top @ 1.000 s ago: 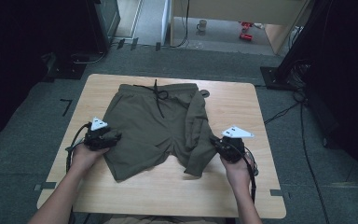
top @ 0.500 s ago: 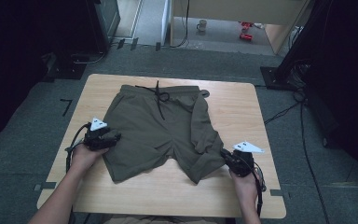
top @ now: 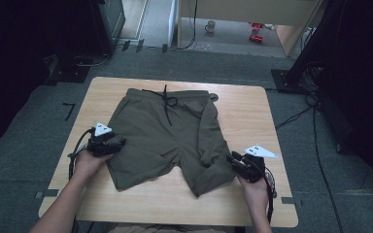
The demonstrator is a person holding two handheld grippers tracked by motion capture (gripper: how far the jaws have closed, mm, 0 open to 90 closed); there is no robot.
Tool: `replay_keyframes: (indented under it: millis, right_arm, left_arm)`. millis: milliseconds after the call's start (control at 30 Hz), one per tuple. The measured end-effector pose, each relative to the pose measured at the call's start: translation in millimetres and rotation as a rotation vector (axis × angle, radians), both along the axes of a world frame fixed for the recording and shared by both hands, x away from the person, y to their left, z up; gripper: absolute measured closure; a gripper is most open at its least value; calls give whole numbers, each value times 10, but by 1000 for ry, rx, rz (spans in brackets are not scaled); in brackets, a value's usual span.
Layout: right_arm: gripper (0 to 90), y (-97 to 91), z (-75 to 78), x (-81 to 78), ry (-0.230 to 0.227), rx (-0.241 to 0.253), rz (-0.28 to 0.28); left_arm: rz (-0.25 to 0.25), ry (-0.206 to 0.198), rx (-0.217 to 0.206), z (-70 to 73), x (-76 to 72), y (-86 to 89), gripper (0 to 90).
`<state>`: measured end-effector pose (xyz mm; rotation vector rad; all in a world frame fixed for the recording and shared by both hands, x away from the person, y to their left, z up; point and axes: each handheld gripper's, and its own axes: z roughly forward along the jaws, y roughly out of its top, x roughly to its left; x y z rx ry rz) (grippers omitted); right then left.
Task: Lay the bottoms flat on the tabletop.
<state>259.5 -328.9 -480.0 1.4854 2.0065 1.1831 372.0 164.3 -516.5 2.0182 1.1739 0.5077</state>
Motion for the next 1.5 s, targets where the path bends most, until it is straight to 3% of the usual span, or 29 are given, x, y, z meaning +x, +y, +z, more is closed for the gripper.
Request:
replay_keyframes:
  millis: [233, 467, 600, 933, 1133, 1267, 1333, 1500]
  right_arm:
    - [704, 226, 27, 91, -5, 8, 62]
    - [668, 378, -34, 117, 29, 21, 113]
    - [655, 493, -95, 112, 34, -6, 148]
    - [500, 731, -246, 172, 55, -77, 175]
    - [614, 775, -346, 237, 72, -145, 149]
    - [785, 746, -335, 264, 63, -172, 130]
    - [832, 712, -306, 283, 67, -170, 112]
    - [852, 551, -157, 301, 48, -150, 58]
  left_arm:
    - [-1, 1, -3, 0, 0, 4, 410]
    - [0, 0, -1, 0, -1, 0, 410]
    - [0, 0, -1, 0, -1, 1, 410]
    - [0, 0, 2, 1, -2, -1, 410]
    - [0, 0, 0, 0, -1, 0, 409]
    - [0, 0, -1, 0, -1, 1, 409]
    - [0, 0, -1, 0, -1, 1, 409]
    - [0, 1, 0, 1, -1, 0, 409]
